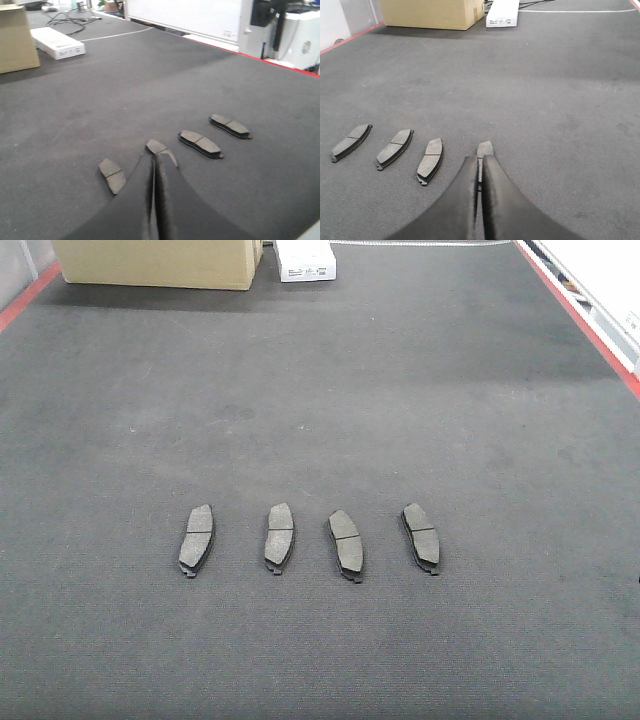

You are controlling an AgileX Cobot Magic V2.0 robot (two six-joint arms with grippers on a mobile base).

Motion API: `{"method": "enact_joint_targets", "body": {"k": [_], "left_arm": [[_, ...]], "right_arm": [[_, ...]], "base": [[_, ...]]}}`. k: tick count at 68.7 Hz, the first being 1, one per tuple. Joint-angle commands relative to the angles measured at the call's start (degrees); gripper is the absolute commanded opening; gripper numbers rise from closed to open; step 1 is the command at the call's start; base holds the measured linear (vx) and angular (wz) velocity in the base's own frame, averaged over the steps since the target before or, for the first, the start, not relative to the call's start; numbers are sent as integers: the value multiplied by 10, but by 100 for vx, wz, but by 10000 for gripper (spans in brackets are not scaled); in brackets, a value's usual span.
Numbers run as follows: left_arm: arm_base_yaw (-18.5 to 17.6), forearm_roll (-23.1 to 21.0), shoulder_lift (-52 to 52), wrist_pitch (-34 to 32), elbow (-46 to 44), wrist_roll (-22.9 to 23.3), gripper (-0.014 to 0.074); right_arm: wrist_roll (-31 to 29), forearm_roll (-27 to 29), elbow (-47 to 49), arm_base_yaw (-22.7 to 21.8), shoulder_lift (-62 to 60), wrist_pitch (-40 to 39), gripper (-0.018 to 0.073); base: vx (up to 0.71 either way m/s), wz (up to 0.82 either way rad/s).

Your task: Move and align brake pads A on conveyor

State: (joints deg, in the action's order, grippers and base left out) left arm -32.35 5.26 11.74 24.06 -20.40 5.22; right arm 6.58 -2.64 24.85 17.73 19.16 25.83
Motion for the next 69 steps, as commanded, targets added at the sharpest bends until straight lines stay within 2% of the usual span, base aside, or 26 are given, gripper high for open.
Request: {"method": "enact_joint_targets", "body": {"k": [1,6,19,24,32,40,49,56,69], "left_arm": [[-2,-49,4,-43,-16,-48,-6],[-2,-73,4,-43,-16,-71,-6],[6,-68,-1,-43,-16,-75,-6],[38,-68,-13,-39,-15,-76,-6],[122,-68,-46,-44,6,-77,-6],[228,-68,-91,-44,46,-77,-6],[325,-68,-135,-44,84,-77,-6],[365,-68,-133,-63,107,-77,-6],[366,-68,-133,-148,183,-75,-6]], "right_arm": [[-5,-5,15,-5,4,-39,-9],[-5,-5,15,-5,4,-39,-9],[-5,-5,15,-5,4,-39,-9],[-5,-5,15,-5,4,-39,-9],[-5,-5,15,-5,4,-39,-9],[-5,-5,15,-5,4,-39,-9],[-5,-5,15,-5,4,-39,-9],[-5,-5,15,-5,4,-39,-9],[-5,-5,15,-5,4,-39,-9]], "base": [[0,0],[0,0],[0,0],[0,0],[0,0],[0,0],[0,0],[0,0],[0,0]]}}
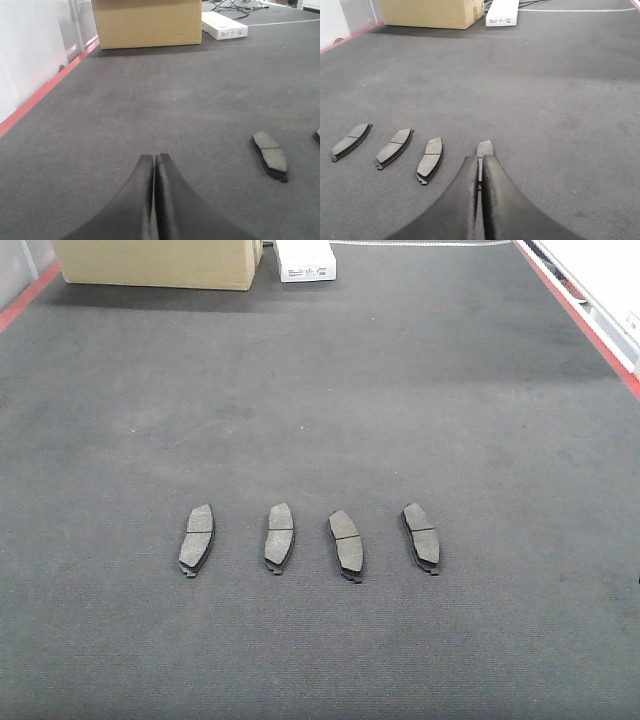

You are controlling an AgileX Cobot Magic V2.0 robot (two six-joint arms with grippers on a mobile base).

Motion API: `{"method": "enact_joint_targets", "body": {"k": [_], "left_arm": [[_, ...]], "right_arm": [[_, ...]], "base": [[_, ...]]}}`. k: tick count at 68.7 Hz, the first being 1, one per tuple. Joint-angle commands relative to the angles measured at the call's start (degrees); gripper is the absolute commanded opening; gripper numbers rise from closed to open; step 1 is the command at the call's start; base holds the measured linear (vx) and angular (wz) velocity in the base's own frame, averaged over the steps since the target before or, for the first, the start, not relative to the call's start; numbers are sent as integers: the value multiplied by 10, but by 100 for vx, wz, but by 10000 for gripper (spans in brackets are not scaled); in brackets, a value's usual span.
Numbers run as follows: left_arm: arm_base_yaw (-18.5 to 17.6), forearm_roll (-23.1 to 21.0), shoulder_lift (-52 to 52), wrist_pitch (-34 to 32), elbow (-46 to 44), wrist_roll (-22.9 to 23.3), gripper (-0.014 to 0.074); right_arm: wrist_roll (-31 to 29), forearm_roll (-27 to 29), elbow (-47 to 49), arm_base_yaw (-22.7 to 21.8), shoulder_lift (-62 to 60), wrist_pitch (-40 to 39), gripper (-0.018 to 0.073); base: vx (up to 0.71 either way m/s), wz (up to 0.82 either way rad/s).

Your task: Move and align brake pads A on conveyor

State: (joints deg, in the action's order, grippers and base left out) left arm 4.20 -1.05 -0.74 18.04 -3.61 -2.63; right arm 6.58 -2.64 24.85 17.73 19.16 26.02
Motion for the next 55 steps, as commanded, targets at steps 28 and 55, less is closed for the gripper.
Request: {"method": "enact_joint_targets", "body": {"k": [28,55], "left_arm": [[0,-9,-8,-143,66,14,-6],[0,-9,-8,-143,66,14,-6]], "right_arm": [[-5,-5,15,-5,4,-41,-9],[-5,-5,15,-5,4,-41,-9]], "base": [[0,0],[0,0]]}}
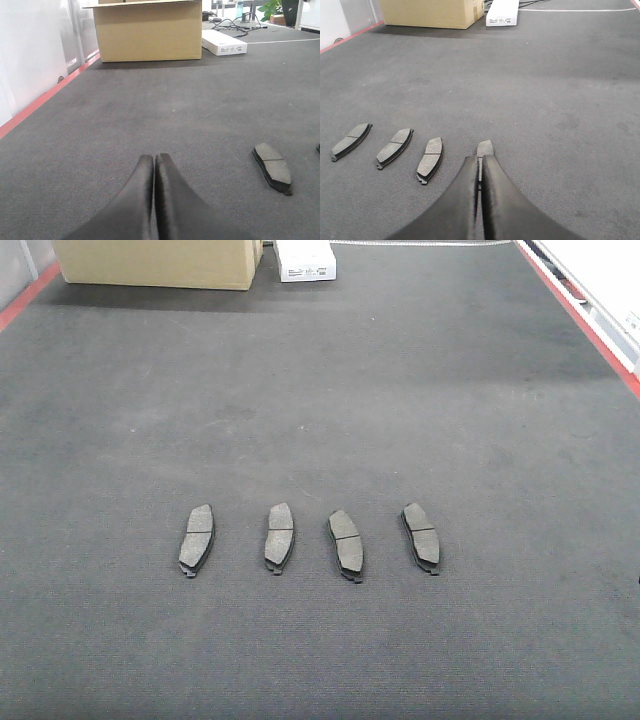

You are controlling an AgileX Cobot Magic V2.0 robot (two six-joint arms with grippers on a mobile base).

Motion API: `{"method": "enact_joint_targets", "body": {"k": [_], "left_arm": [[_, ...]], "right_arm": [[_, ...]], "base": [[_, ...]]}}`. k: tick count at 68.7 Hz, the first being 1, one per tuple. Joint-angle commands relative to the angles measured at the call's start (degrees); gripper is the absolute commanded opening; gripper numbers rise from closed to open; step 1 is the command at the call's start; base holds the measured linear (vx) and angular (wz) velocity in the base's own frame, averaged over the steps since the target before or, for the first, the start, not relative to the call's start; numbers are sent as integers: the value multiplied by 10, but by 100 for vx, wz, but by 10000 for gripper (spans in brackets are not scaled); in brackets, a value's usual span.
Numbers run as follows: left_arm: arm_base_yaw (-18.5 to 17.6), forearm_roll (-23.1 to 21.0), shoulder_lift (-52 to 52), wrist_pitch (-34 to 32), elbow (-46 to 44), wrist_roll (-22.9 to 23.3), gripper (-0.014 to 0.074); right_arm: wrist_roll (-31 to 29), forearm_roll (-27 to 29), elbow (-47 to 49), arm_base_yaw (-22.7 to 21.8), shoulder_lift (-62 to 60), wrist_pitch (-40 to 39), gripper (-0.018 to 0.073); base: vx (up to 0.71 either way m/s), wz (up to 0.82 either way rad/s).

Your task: Move and align brake pads A on conveyor

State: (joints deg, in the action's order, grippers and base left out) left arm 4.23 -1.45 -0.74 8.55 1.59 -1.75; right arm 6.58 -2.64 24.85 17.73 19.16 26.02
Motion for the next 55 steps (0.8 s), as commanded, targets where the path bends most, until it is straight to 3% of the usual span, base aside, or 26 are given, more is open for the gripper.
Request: {"method": "enact_joint_targets", "body": {"k": [1,20,28,45,55], "left_arm": [[-1,-5,-8,-48,14,5,-6],[-1,-5,-8,-48,14,5,-6],[-1,-5,-8,-48,14,5,-6],[-1,-5,-8,-48,14,5,-6],[-1,-5,-8,-48,14,5,-6]], "right_arm": [[-5,-5,15,-5,4,-41,-9],[-5,-6,15,-5,4,-41,-9],[-6,-6,-12,-8,-4,-86,-9],[-57,-4,-145,-111,-87,-224,-8],[-62,1,-219,-160,-161,-234,-8]], "base": [[0,0],[0,0],[0,0],[0,0],[0,0]]}}
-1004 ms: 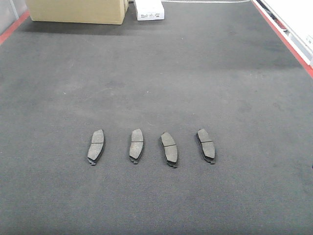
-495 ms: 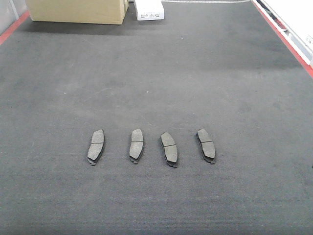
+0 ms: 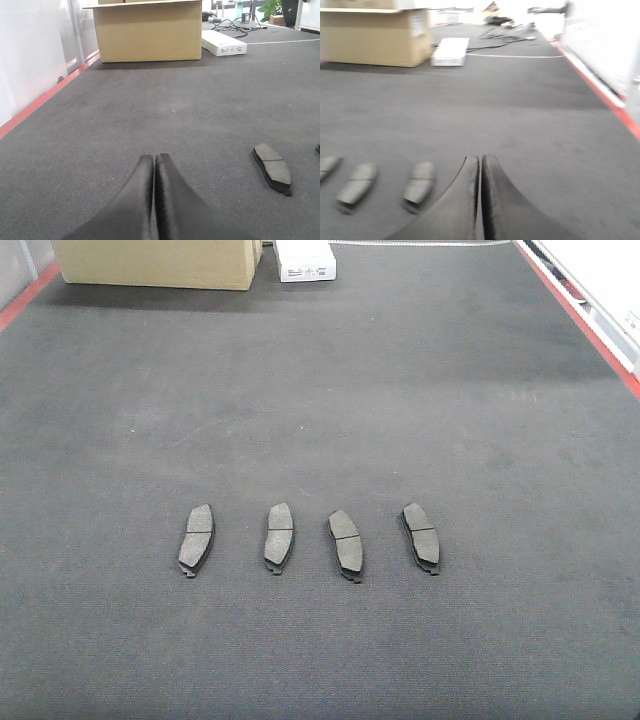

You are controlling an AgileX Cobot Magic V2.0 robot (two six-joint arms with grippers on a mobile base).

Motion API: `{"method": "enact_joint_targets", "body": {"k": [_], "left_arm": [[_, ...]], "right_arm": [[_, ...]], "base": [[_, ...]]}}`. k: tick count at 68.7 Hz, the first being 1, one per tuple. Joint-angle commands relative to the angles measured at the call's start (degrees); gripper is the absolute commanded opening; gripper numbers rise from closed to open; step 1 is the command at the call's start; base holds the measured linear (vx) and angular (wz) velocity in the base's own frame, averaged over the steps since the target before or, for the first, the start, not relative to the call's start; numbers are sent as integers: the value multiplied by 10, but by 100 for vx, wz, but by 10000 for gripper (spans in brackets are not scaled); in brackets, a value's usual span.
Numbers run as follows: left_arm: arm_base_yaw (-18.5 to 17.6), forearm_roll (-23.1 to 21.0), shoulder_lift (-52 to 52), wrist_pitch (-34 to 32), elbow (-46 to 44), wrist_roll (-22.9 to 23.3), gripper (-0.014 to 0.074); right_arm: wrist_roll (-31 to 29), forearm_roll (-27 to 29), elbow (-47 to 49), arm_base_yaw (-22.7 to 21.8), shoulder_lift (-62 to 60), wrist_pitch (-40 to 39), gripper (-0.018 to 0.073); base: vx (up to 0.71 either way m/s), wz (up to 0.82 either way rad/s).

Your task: Move and align brake pads A on conveyor

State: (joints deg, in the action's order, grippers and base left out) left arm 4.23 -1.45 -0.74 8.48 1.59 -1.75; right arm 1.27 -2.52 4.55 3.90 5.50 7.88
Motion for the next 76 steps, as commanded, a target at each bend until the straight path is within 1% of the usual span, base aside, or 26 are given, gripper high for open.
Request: {"method": "enact_joint_targets", "body": {"k": [1,7,11,20,76], "left_arm": [[-1,-5,-8,-47,14,5,-6],[-1,-5,-8,-47,14,5,-6],[-1,-5,-7,-48,14,5,-6],[-1,-5,-7,-48,14,5,-6],[-1,-5,-7,-48,14,5,-6]], "right_arm": [[-9,0,-21,-25,-31,-52,-8],[-7,0,-45,-44,-71,-50,-8],[-7,-1,-56,-52,-70,-52,-8],[-3,-1,-64,-50,-70,-39,-8],[-3,-1,-63,-51,-70,-39,-8]], "base": [[0,0],[0,0],[0,0],[0,0],[0,0]]}}
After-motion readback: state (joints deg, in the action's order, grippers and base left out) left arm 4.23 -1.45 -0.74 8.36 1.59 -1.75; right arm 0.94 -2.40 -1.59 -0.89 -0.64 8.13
